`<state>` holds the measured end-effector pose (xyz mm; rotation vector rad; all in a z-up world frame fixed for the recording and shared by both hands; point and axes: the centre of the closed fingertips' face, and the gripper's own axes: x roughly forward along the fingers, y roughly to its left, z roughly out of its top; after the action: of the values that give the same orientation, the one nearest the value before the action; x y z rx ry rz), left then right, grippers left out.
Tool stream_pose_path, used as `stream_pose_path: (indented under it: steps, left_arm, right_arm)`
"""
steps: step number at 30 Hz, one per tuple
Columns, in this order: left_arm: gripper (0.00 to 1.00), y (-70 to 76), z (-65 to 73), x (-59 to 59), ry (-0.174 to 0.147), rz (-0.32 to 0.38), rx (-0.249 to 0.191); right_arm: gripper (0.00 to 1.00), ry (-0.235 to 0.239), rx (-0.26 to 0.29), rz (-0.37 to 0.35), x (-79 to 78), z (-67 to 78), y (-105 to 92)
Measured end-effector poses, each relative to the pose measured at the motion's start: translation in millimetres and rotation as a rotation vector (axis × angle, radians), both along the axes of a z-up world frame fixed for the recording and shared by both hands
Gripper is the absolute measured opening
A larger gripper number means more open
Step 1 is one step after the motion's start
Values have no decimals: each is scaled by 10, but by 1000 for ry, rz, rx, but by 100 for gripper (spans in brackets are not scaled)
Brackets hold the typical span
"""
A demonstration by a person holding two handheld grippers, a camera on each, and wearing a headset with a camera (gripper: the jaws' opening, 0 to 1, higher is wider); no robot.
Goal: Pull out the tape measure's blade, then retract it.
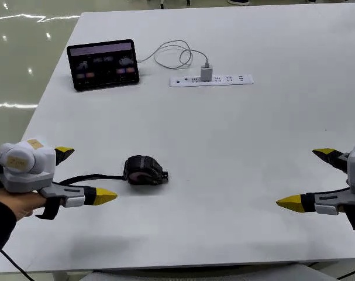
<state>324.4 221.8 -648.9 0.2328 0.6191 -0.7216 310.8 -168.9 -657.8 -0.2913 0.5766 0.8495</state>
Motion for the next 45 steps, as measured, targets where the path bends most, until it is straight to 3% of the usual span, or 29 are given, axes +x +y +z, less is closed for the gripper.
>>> stream_pose_path:
  steps: [4, 6, 8, 11, 18, 21, 25, 27, 29, 30, 38, 42, 45]
  left_arm:
    - [100, -130, 42, 83, 0, -68, 3]
    - [100, -211, 18, 81, 16, -135, 32]
    - [100, -263, 3, 109, -2, -196, 84]
    - [100, -309, -74, 89, 63, -231, 129]
    - [99, -453, -103, 154, 71, -320, 180]
    - [98, -479, -110, 181, 63, -359, 215]
    - [97, -524, -140, 240, 77, -397, 249]
    - [93, -554, -161, 255, 84, -424, 273]
    - [86, -597, -189, 254, 89, -461, 299]
    - [85, -628, -213, 236, 105, -483, 305]
    - [83, -762, -321, 237, 117, -559, 364]
    - [76, -816, -359, 272, 94, -602, 398]
    - [73, -858, -418, 269, 117, -619, 408]
  right_arm:
    - [100, -7, -9, 39, 62, 7, 84]
    - [100, -17, -11, 50, 100, 20, 124]
    - [100, -14, -11, 65, 117, 10, 175]
    - [100, -10, -26, 105, 108, -43, 260]
    - [100, 7, -34, 154, 137, -129, 448]
    - [100, -28, -45, 214, 145, -124, 531]
    - [100, -7, -61, 224, 180, -165, 604]
    - [100, 2, -45, 225, 199, -155, 672]
    - [100, -23, -41, 257, 215, -131, 772]
    - [100, -26, -42, 263, 232, -130, 819]
    - [100, -31, -48, 318, 307, -120, 1093]
    - [100, -30, -54, 340, 348, -150, 1171]
    - [100, -17, -46, 357, 347, -168, 1263]
